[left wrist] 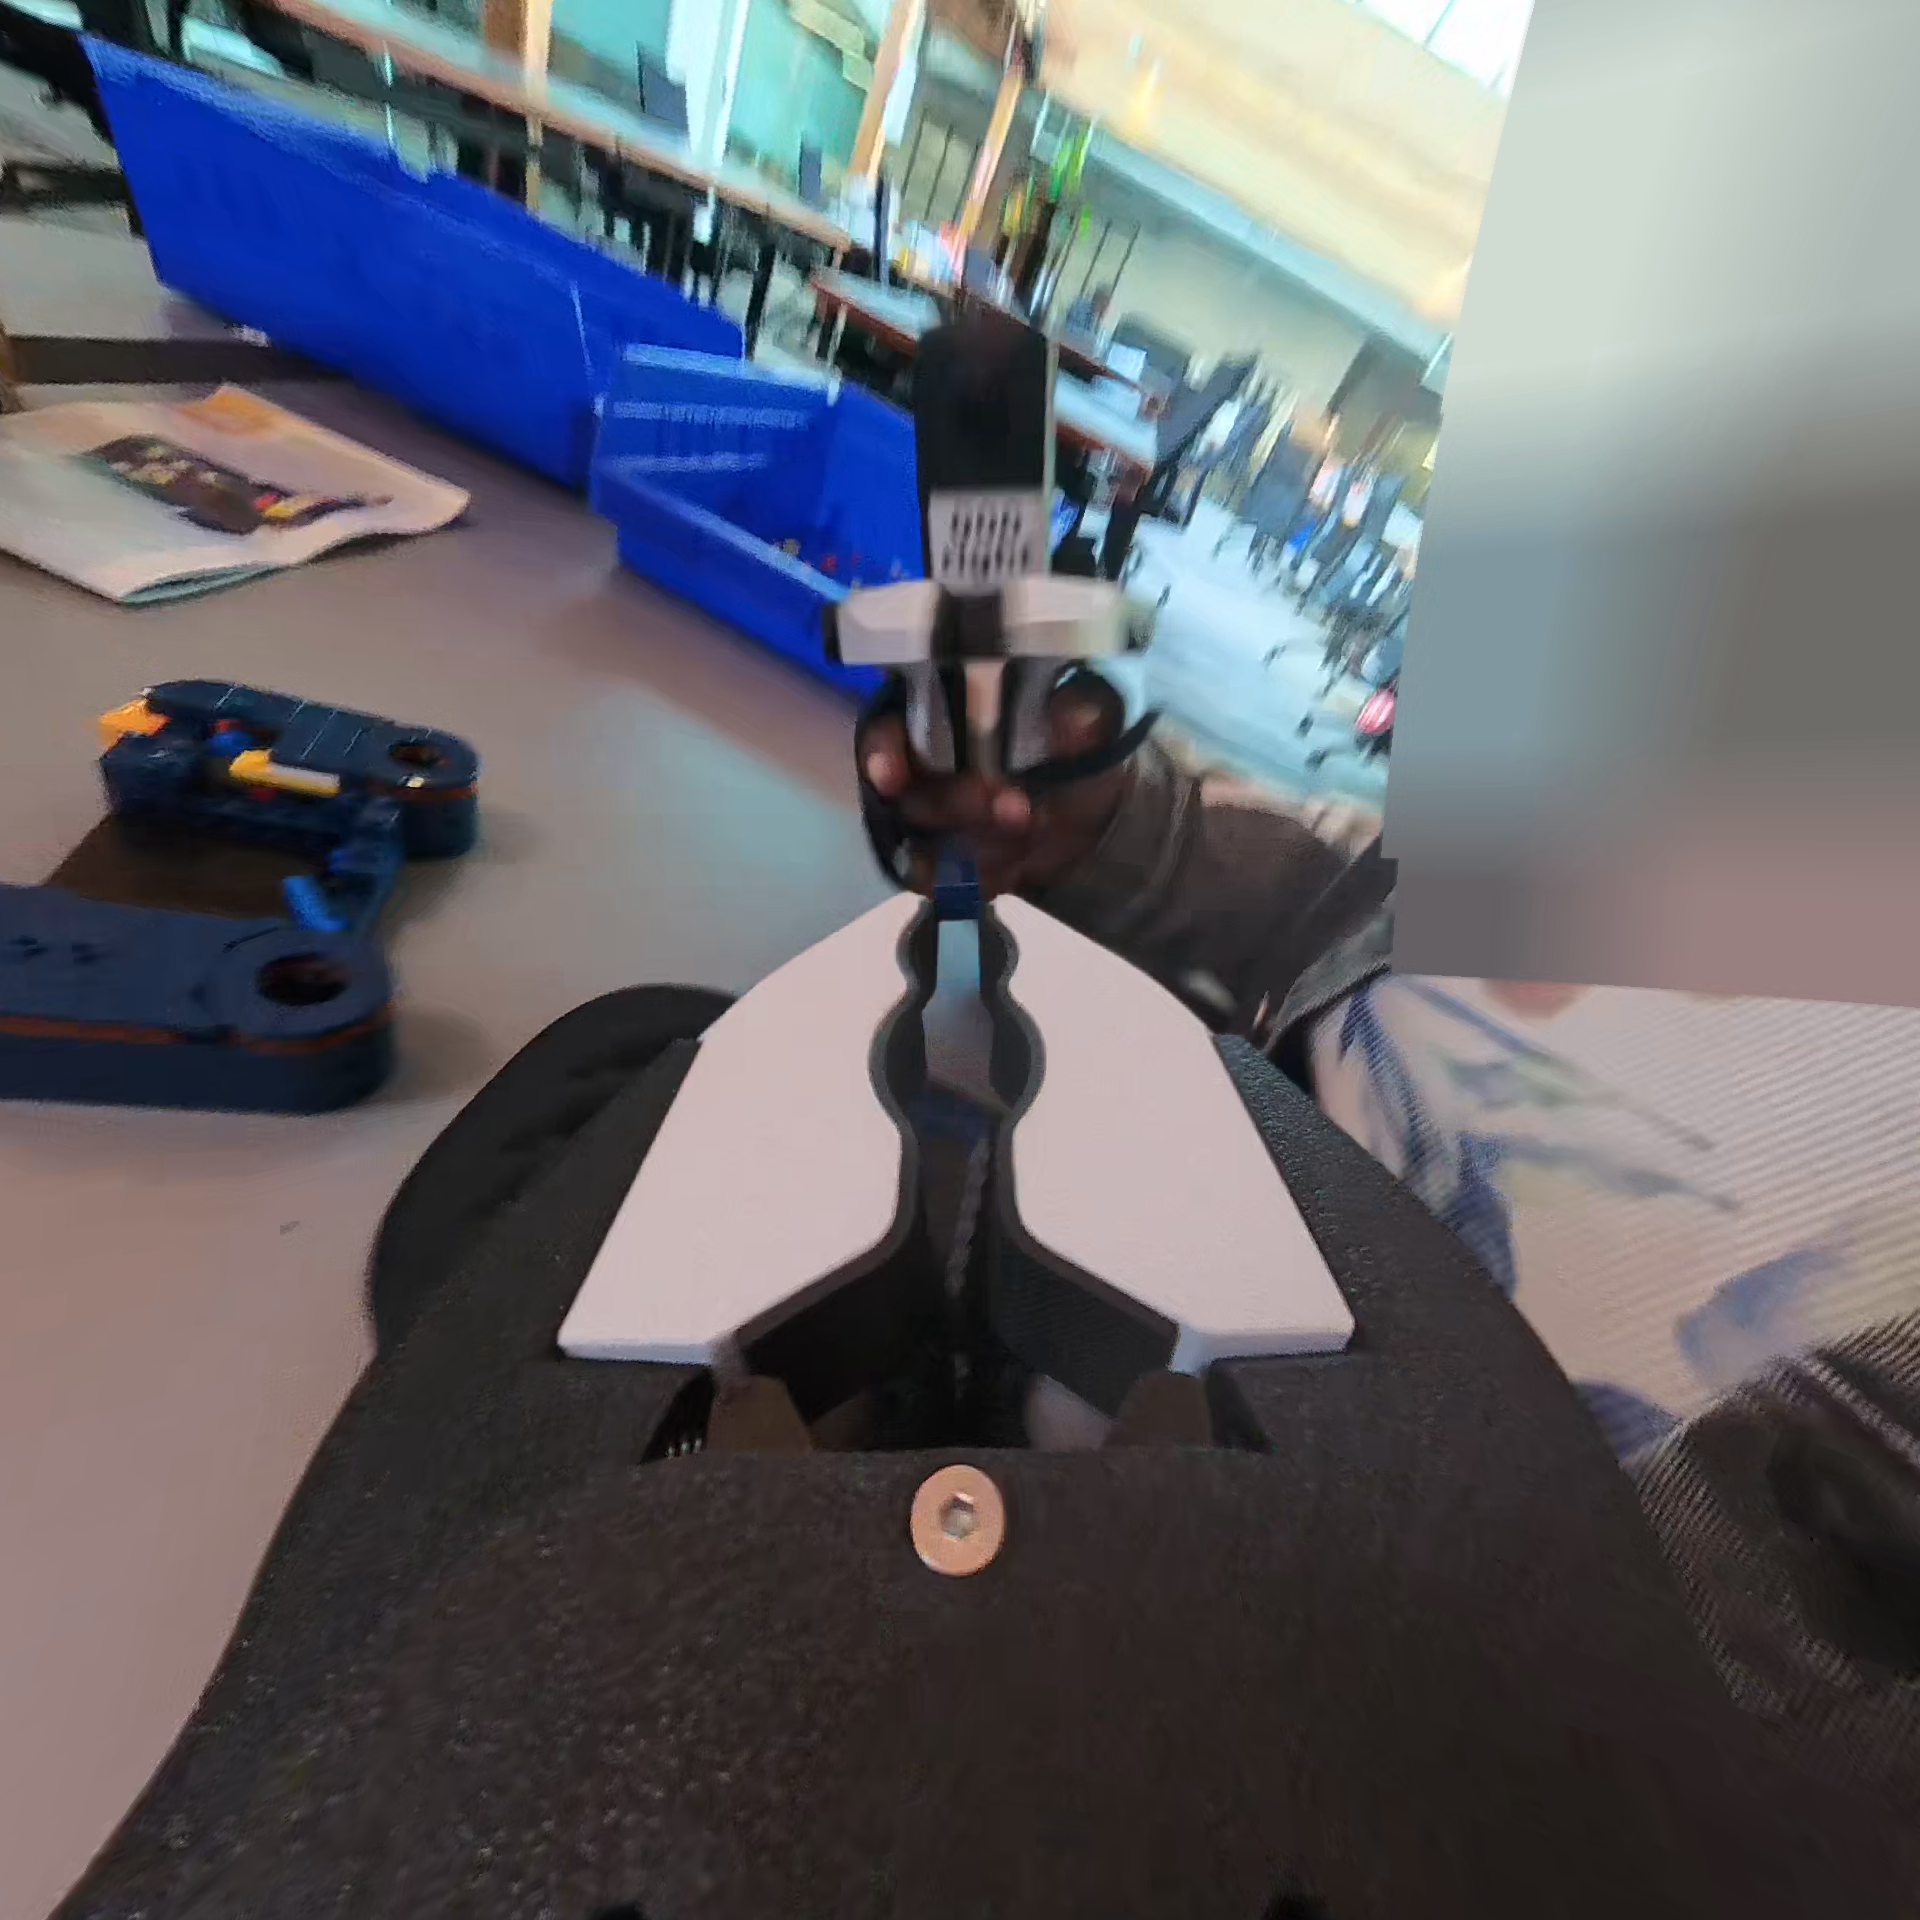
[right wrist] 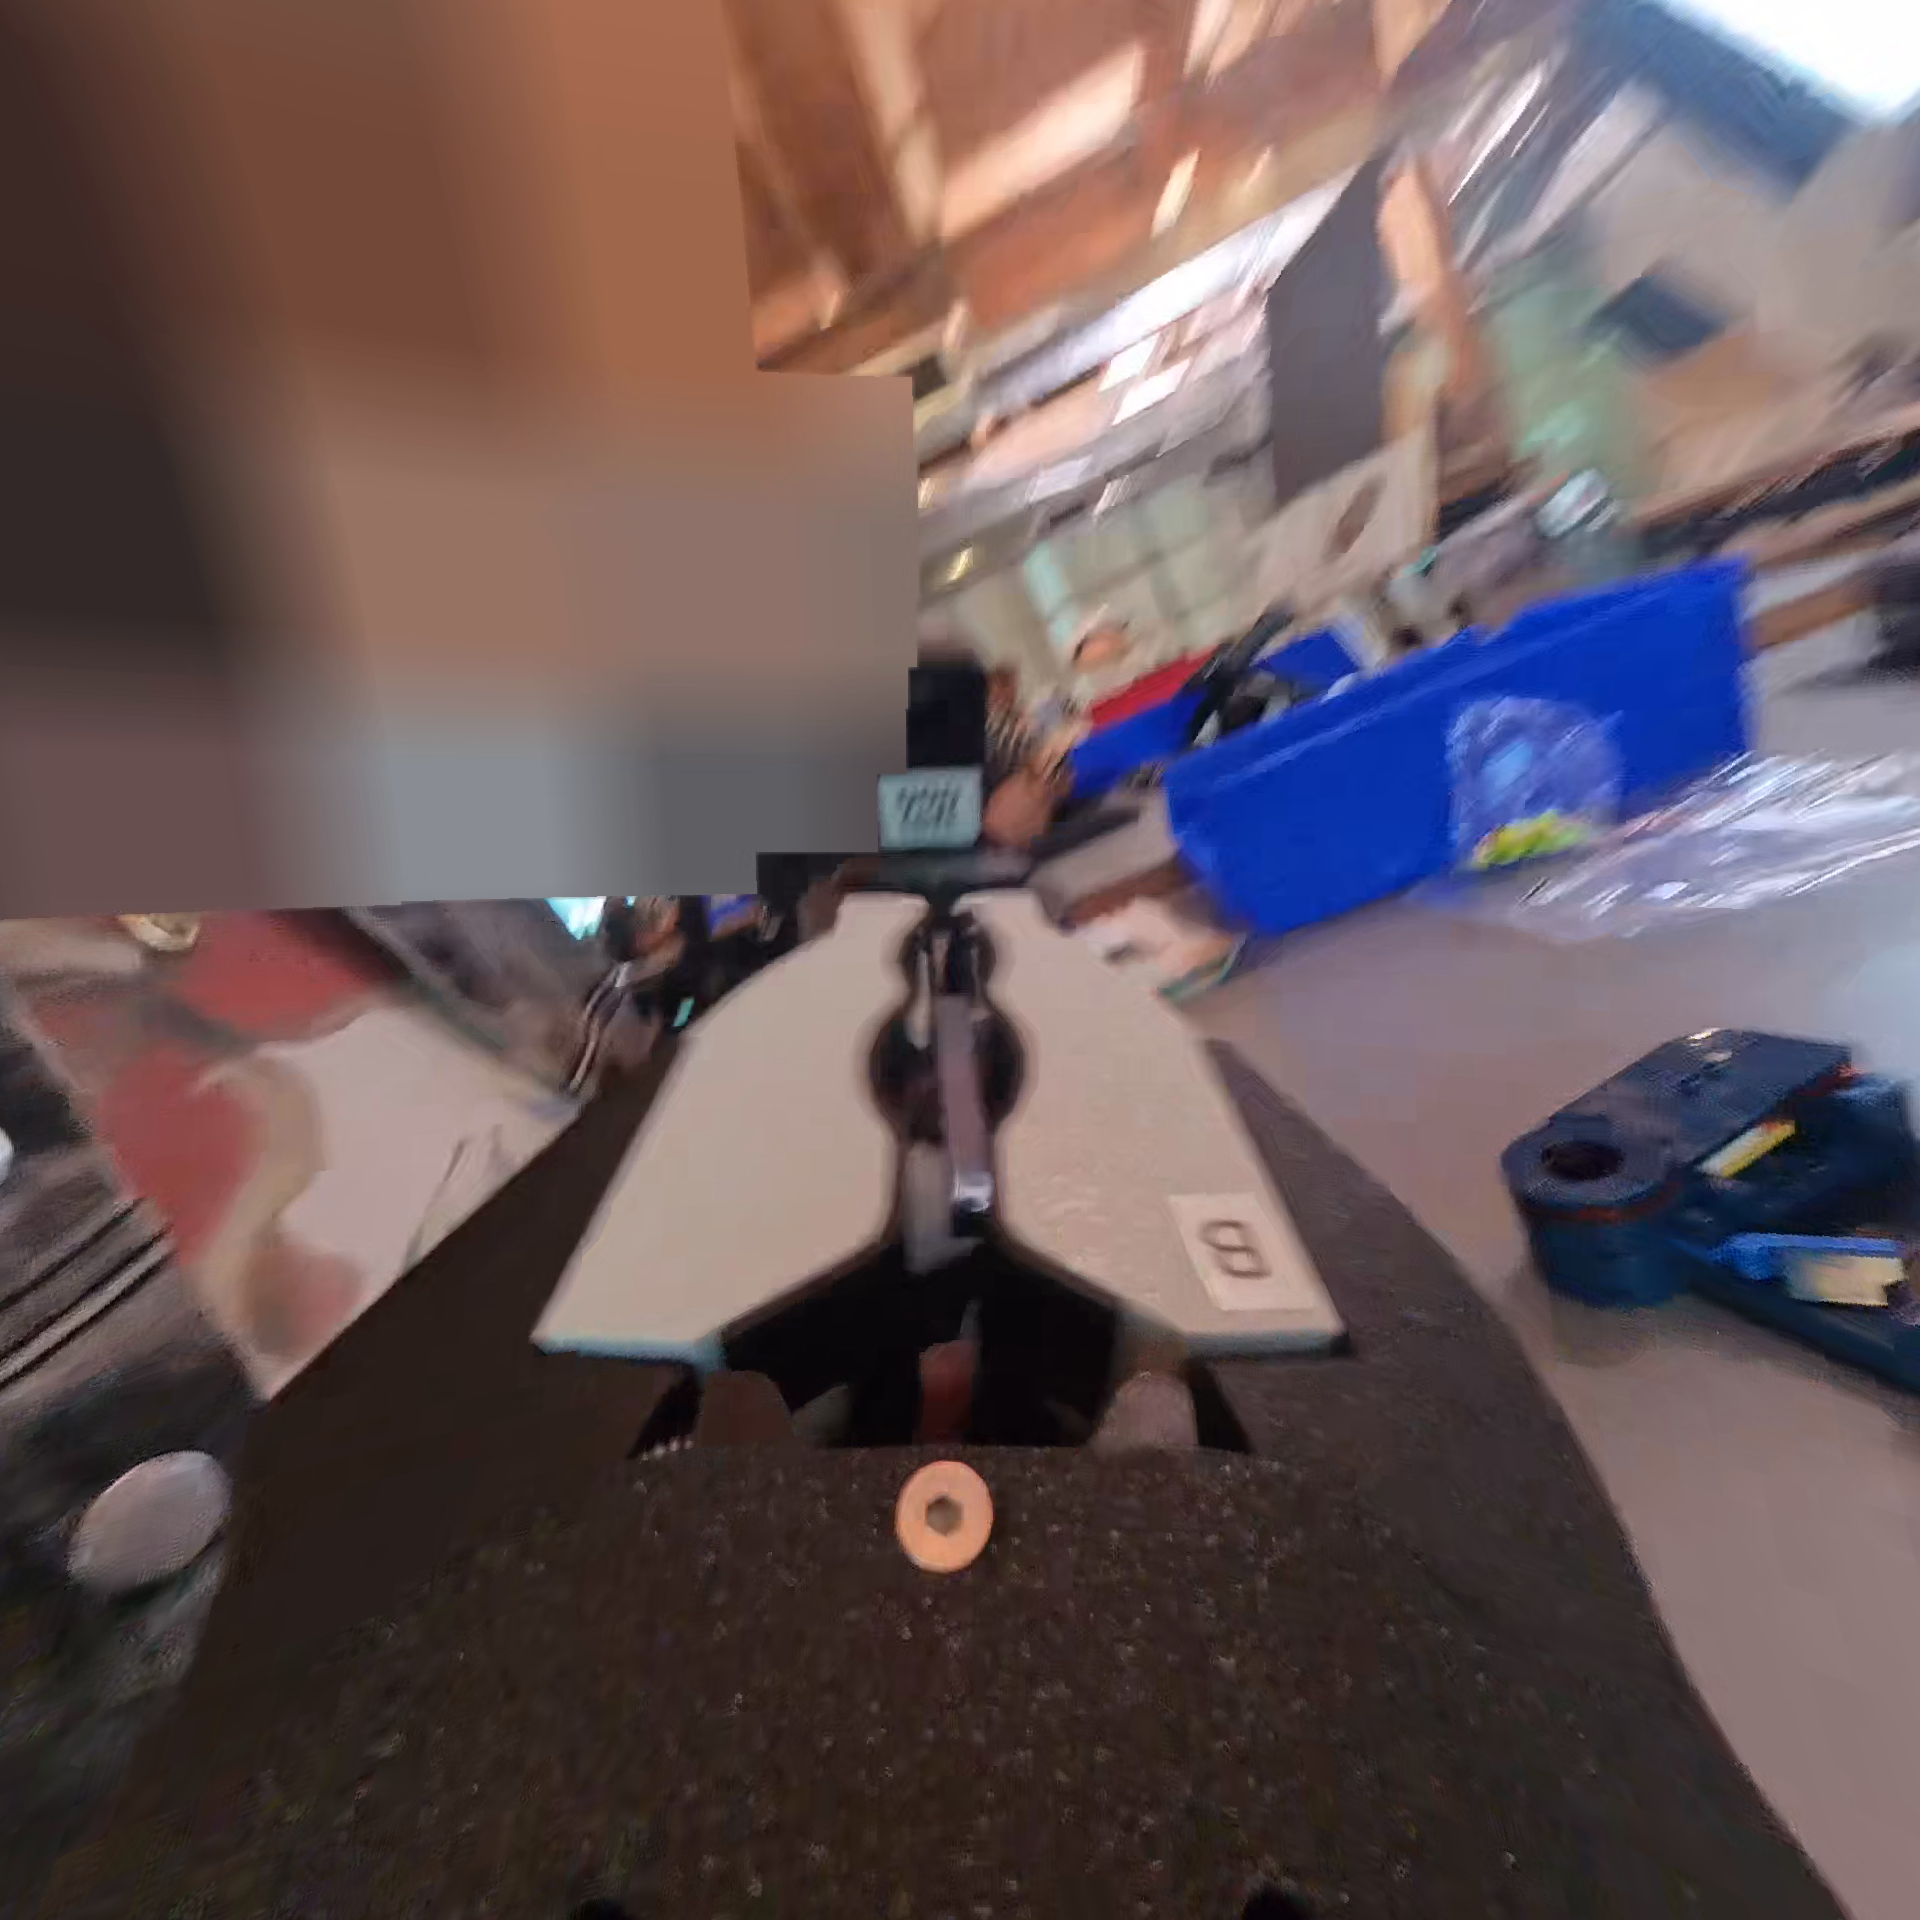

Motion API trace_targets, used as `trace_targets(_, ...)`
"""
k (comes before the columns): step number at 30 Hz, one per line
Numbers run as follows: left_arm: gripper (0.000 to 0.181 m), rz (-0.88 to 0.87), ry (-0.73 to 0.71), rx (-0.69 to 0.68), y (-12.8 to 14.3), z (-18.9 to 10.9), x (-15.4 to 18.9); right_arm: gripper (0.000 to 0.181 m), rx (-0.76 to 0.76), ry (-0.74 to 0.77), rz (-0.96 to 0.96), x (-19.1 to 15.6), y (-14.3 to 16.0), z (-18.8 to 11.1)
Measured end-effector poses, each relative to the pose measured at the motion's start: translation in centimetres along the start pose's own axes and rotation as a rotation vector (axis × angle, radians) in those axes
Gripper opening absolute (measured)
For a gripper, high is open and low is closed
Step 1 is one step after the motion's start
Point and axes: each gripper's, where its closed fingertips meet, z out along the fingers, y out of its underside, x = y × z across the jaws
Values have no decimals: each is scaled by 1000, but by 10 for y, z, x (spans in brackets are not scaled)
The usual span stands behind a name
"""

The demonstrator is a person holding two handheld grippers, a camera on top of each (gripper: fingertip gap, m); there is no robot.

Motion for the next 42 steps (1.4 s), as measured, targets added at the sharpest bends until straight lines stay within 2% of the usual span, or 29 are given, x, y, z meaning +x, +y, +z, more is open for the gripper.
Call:
trace_targets(1, 7, 32, -15, -62, 5, -1, -3, 26, -128, -9, -15, -2, 10, 2)
trace_targets(4, 7, 126, -11, -214, 17, 3, 1, 21, -545, 6, -261, -5, 42, 3)
trace_targets(7, 7, 174, -17, -299, 21, 7, 1, 17, -784, -6, -399, -3, 57, 4)
trace_targets(11, 7, 221, -29, -365, 25, 8, 2, 8, -855, -16, -453, -2, 64, 10)
trace_targets(16, 7, 230, -37, -385, 24, 6, 2, 16, -892, 1, -438, 0, 71, 7)
trace_targets(18, 7, 240, -29, -405, 26, 8, 4, 8, -879, -2, -443, 0, 72, 9)
trace_targets(21, 7, 259, -44, -431, 28, 8, 2, 8, -887, 3, -446, 2, 74, 8)
trace_targets(23, 7, 238, -48, -423, 26, 7, 2, 8, -841, -2, -477, 3, 73, 10)
trace_targets(25, 8, 191, -54, -377, 19, 5, 3, 8, -682, 10, -511, 2, 64, 14)
trace_targets(28, 7, 157, -91, -349, 13, 4, 2, 7, -449, 29, -391, 1, 55, 18)
trace_targets(31, 7, 121, -108, -334, 13, 3, 0, 7, -319, 60, -327, 4, 52, 20)
trace_targets(36, 7, 147, -162, -388, 14, 0, -6, 6, -238, 71, -263, 9, 52, 22)
trace_targets(37, 7, 153, -154, -492, 28, -3, -7, 0, -172, 75, -246, 8, 43, 23)
trace_targets(38, 7, 124, -110, -616, 55, -2, -3, 0, 23, 84, -190, 9, 10, 19)
trace_targets(39, 8, 103, -29, -655, 73, 5, 8, 0, 154, 116, -161, 15, -19, 10)
trace_targets(40, 8, 113, -21, -656, 78, 8, 12, 0, 170, 187, -206, 26, -34, 2)
trace_targets(42, 7, 142, -104, -524, 44, 1, -1, 0, -16, 223, -294, 35, -19, 0)
